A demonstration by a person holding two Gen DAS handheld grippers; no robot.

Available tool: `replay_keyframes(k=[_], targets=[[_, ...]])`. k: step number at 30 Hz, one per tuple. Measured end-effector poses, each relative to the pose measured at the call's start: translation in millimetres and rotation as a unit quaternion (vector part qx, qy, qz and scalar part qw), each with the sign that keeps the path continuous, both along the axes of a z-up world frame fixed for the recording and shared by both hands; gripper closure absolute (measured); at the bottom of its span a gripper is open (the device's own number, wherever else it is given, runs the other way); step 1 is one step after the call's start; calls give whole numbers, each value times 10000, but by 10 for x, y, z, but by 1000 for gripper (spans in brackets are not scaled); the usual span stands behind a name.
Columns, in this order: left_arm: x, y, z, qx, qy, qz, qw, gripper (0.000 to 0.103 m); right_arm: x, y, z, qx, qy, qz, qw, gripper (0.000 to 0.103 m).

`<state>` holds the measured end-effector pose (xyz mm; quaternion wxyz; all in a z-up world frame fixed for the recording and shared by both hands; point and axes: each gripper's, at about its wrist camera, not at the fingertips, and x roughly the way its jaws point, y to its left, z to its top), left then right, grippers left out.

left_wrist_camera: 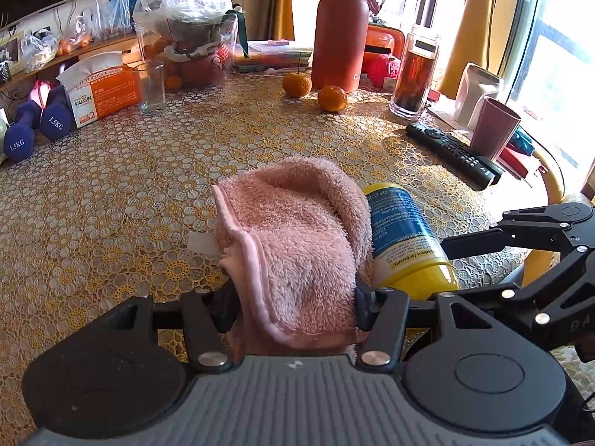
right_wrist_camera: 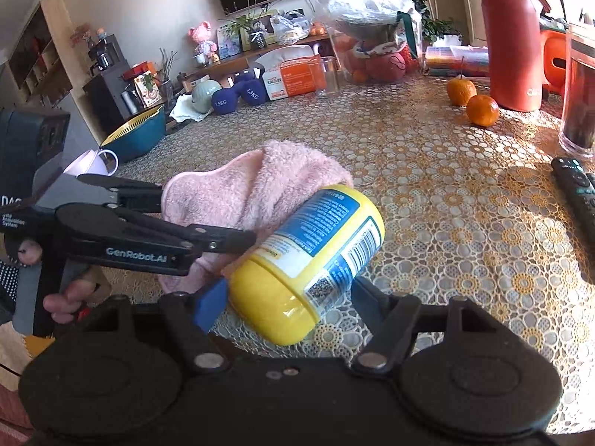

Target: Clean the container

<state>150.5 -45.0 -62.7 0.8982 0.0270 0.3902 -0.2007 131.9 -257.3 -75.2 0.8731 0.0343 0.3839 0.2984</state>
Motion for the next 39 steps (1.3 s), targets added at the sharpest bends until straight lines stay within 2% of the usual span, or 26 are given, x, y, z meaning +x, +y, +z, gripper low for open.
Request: replay_keyframes(k=[5,8,13,18,25,27,30,35,39], targets=[[-110,-30,129,-145,-84,-183,9997,47,-33,-123,30,-82,-109,-35,9999,32],[-133,-131,244,-327,-140,-457,9983,47,-40,-191,49,-127,-137,-127,9997,32],[-75,-485,258,-72,-210,-915,9956,47,-71,-206,52,-215,-223,-119,9994,33],[97,-413,176,-281,-24,-683,9973,47,-83,-226,55,-215,-259,-125,9994,34],[229,-244,-16,16,172,-271,9995,47,-50,-185,69,-157,-177,-137,9996,35],[227,-241,-100,62,245,-268,9993,47,-16,-191,87,21,-92,-247,9997,35],[180,-256,-121,91,145,-276,9995,47,69,-171,93,192,136,-546,9982,35],[116,-155,-75,-24,113,-166,9998,47,217,-76,19,103,471,-908,9947,36],[63,2,-29,-177,109,-35,9998,47,261,-27,15,146,555,-1087,9924,40]])
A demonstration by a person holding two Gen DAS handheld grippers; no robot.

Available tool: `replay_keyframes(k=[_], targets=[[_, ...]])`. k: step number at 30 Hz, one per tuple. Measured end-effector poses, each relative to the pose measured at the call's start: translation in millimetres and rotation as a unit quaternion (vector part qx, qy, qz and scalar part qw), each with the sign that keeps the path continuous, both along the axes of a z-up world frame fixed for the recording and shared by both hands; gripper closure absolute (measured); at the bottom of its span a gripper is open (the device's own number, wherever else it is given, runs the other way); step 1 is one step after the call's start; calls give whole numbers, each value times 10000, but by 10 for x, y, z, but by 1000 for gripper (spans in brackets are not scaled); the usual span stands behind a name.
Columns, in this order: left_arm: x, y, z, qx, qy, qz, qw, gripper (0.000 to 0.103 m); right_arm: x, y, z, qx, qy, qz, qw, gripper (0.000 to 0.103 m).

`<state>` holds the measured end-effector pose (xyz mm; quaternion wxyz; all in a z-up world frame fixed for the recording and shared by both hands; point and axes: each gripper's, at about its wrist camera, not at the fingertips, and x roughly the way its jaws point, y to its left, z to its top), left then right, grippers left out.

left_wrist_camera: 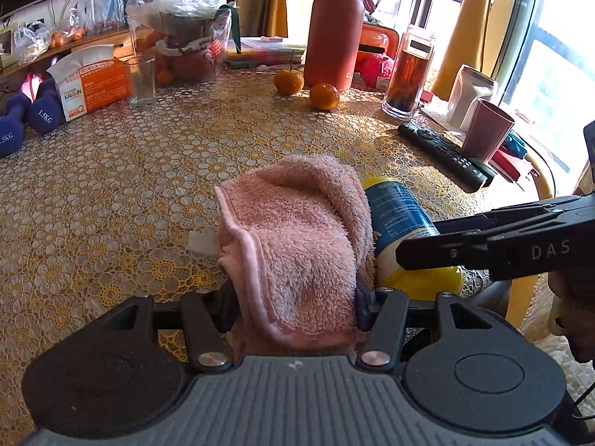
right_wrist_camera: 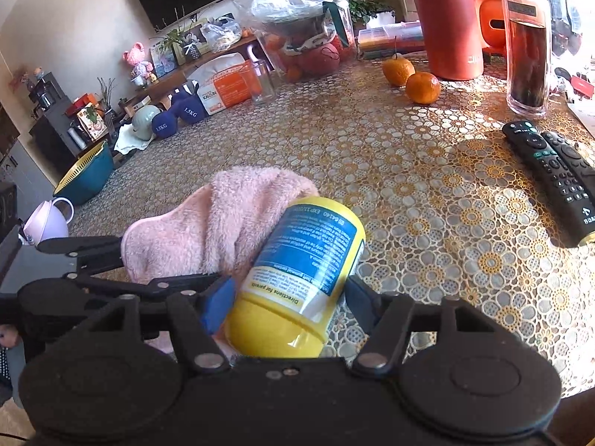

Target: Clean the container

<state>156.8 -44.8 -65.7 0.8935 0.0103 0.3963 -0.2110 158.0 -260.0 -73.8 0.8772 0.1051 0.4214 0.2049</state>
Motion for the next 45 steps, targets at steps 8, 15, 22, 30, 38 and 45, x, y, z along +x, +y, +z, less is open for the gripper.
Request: replay_keyframes(k=[8,15,22,30,38,45], targets=[[-201,190,128,-310,-86,145,9994,47,110,80,18,52,127,-112,9998,42],[-358,47,156,-702,10,-5,9975,47,285,3,-91,860,554,-154,9946,43],[-224,-28,-74,-533,207,201,9982,47,278,-97,-133,1029,598,-215,9927,43],[-192,3,-102,-248,154,261,9992,49,276,-174,-130,997,473,-188,9937,43],[-204,180,30,-221,33,510,9984,49,109,-76,74,67,-127,28,9999,41],[-167,220,155,-308,-125,659,9973,49,78,289,118,-509,-233,-4,9984,28]])
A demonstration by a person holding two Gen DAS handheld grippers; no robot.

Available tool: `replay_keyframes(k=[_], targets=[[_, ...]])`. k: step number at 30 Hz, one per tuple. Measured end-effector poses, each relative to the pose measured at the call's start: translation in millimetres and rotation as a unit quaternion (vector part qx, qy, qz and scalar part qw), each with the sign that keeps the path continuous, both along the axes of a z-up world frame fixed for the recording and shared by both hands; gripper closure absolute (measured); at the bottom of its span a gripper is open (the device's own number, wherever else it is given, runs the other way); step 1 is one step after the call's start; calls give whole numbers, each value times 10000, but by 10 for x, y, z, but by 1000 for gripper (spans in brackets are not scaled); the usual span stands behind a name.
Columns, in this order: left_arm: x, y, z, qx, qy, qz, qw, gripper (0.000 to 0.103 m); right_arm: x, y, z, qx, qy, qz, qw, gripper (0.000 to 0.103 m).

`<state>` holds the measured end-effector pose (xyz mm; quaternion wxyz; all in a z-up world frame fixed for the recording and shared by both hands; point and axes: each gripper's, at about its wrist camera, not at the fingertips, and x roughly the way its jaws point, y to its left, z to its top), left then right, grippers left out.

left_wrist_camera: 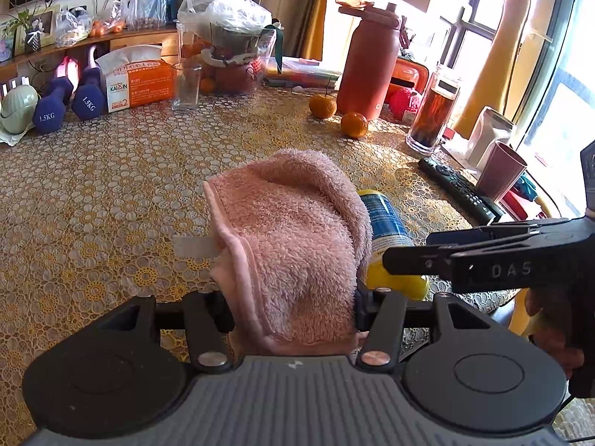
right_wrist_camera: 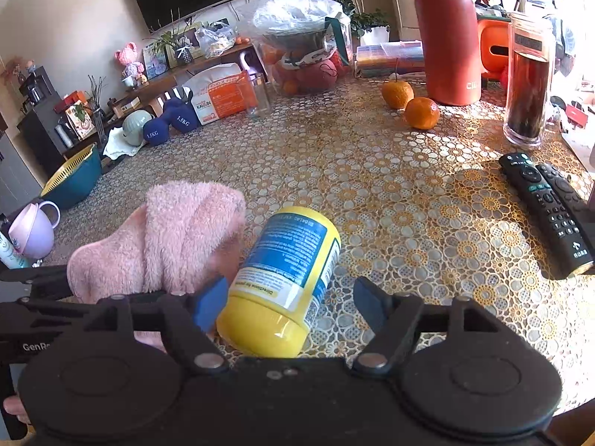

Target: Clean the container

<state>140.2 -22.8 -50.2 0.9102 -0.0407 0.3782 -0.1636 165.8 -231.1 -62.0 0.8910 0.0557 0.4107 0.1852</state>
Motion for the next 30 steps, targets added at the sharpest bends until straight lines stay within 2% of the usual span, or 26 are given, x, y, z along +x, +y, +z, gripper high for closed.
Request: replay_keyframes(k=[5,7,10,15,19,24,30], targets=[[1,83,-5,36,-5,105,9999,49,68,196,-142,-154,267,-5,9995,27],[-2,111,9,31,-16,81,10000,49,48,206,-167,-270,191,-49,9994,36],[-1,130,80,-25,-86,-45,9999,49,25,144,-174,-138,172,107,9997,37],[-13,-4,275,-168,-253,-672,9973,49,-138,195,-160,-389,-161,907,9950,37],[40,-296,326,59,-332,-1076,9936,49,-230,314,-111,-783,-503,1467,9848,37],[240,-442,232,248,-208,-1034,9941,49,-275,422,-74,-1114,-795,1929,9716,38],[439,-332,153,430,-145,-740,9962,50,-242,373,-45,-1030,-871,2023,9700,38]])
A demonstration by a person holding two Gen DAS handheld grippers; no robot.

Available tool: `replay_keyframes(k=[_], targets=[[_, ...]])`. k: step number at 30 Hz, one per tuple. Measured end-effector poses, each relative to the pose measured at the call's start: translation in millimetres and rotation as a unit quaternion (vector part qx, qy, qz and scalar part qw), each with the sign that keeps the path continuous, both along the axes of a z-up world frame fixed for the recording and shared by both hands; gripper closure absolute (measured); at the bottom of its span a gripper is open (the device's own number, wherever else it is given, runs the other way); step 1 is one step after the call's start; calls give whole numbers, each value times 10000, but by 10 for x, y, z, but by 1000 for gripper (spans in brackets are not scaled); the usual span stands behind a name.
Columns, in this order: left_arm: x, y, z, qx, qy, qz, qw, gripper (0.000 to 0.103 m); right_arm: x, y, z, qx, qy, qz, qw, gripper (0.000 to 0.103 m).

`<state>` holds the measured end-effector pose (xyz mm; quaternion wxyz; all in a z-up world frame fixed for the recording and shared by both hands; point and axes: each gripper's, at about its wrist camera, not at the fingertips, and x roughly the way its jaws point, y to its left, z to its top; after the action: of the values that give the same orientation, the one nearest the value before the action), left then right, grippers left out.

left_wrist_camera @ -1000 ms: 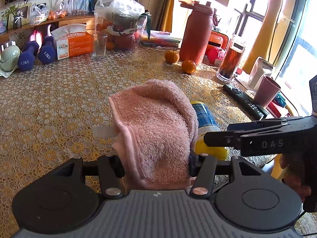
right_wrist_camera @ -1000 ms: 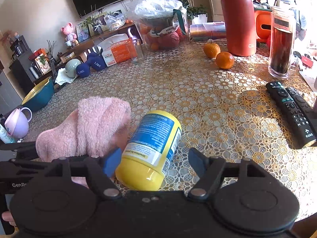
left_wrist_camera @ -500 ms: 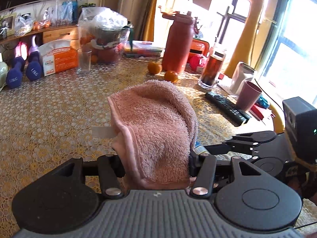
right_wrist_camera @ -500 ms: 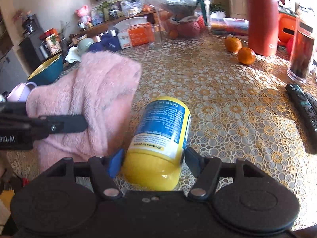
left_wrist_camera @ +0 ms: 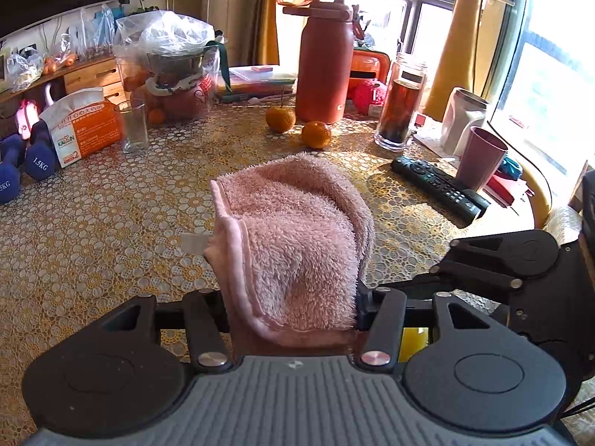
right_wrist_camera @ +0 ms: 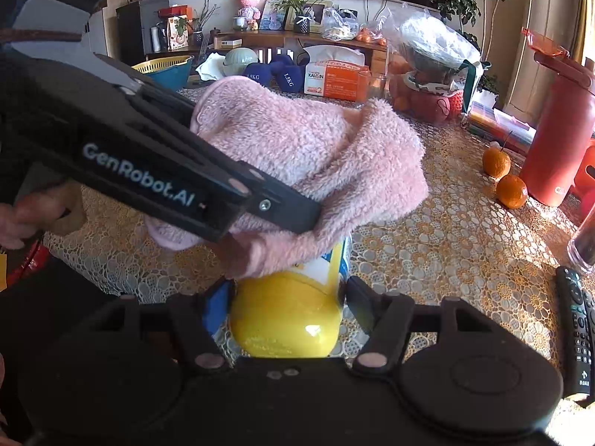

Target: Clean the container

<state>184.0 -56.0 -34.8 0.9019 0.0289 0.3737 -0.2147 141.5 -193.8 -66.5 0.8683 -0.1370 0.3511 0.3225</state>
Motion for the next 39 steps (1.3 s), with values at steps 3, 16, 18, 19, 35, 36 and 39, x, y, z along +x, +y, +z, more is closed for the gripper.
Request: replay_keyframes(k=[3,16,18,19,35,36,39], targets=[[127,139,-83,-73,144,232,9996,50,3,-36,-12,46,-19,28,10000,38],[205,248,-316,-27,504,571,9971,51,-129,-155,-160,232,64,-283,9993,24],[172,223,-361,62,524,525,9972,51,-182,-177,-201,235,107,-403,9989,24],[151,210,-380,109,517,501,9973,51,-201,-184,-219,255,134,-441,9986,24],[-406,173,39,-85,-52,-155,9998,51,-180,-211,-289,164,-3,-871,9961,41],[-443,149,75,-128,-70,-239,9996,51,-181,-212,-285,127,-38,-804,9967,41],[-509,40,150,-220,-82,-447,9987,51,-184,-198,-273,9,-147,-634,9979,41]])
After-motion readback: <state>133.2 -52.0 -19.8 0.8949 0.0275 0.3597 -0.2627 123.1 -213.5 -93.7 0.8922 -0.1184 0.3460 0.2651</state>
